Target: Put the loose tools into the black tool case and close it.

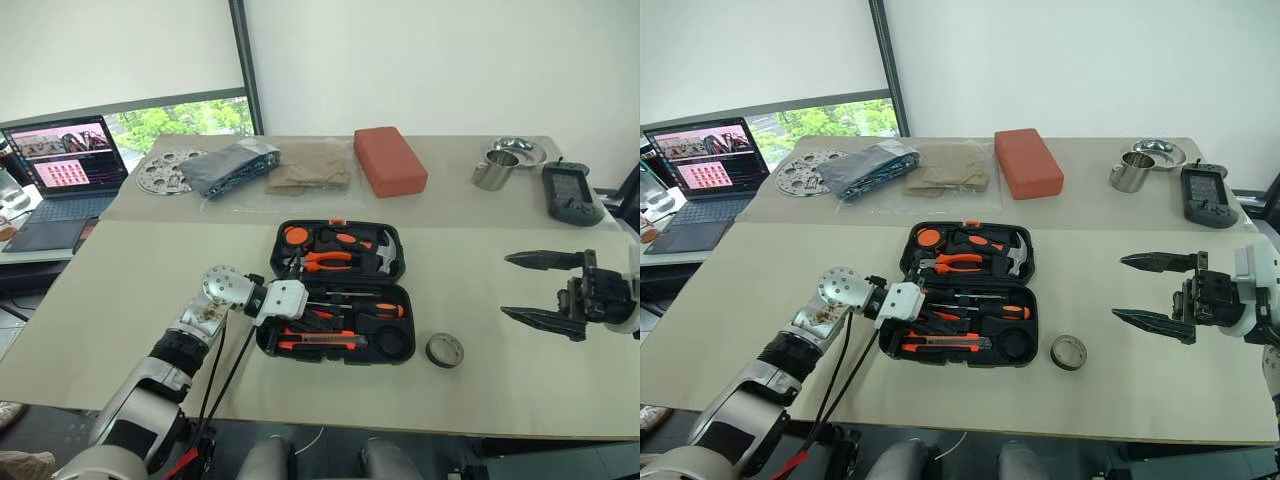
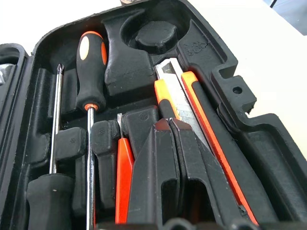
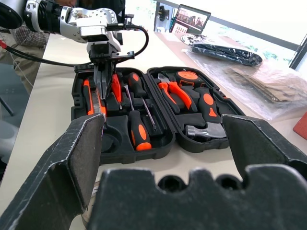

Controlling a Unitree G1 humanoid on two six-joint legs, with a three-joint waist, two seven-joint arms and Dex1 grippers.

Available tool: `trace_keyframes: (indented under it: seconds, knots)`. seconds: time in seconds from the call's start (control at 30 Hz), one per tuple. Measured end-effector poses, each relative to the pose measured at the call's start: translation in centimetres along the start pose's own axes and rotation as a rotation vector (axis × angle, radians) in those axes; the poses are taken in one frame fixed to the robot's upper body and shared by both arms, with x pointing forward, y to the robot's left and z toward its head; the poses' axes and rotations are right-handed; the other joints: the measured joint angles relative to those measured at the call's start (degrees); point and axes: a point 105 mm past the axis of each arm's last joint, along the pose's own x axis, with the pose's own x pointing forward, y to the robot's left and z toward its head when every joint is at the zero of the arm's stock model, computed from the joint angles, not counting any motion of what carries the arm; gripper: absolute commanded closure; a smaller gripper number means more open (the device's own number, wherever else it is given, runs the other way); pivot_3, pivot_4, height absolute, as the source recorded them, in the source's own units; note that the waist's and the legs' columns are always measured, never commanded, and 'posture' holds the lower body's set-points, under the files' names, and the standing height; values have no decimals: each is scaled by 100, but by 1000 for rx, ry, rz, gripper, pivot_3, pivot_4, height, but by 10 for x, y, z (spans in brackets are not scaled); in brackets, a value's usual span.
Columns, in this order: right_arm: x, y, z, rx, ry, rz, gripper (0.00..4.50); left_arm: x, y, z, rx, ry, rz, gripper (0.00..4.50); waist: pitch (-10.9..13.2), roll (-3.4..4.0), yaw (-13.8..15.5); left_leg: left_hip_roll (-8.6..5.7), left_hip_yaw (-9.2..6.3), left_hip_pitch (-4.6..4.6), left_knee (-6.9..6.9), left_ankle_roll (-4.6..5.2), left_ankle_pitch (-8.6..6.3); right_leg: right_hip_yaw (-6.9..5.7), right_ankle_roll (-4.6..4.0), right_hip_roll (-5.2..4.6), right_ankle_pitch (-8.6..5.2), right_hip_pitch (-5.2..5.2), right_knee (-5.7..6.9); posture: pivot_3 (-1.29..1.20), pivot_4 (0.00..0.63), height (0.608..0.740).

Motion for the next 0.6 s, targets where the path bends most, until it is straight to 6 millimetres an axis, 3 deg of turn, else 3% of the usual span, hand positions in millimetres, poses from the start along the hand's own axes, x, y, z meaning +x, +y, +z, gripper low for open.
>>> trace_keyframes:
  seconds: [0.23, 0.33, 0.47, 0.6]
  knots:
    - [1, 12, -6, 52, 72, 53, 0, -5, 6, 6, -87, -27, 54, 4432, 1, -1, 1, 1, -5, -12, 4, 1, 1, -6, 2, 1, 1, -25, 2, 0, 150, 740]
    - [5, 25, -12, 89, 126, 105, 0, -19, 9, 8, -149, -19, 100, 4432, 0, 0, -30, 4, -10, -53, 5, 2, 1, -6, 1, 14, 1, -77, 14, 0, 150, 740]
    - [15, 35, -13, 67, 187, 165, 0, -40, 14, 30, -173, -65, 142, 4432, 1, 2, -60, 4, -22, -80, 1, 3, 0, -17, 1, 17, 0, -84, 12, 0, 150, 740]
    - [32, 54, -22, 29, 292, 260, 0, -68, 9, 55, -210, -92, 136, 2849, 0, 3, -67, 2, -28, -79, 8, 3, 0, -18, 4, 20, -2, -114, 18, 0, 150, 740]
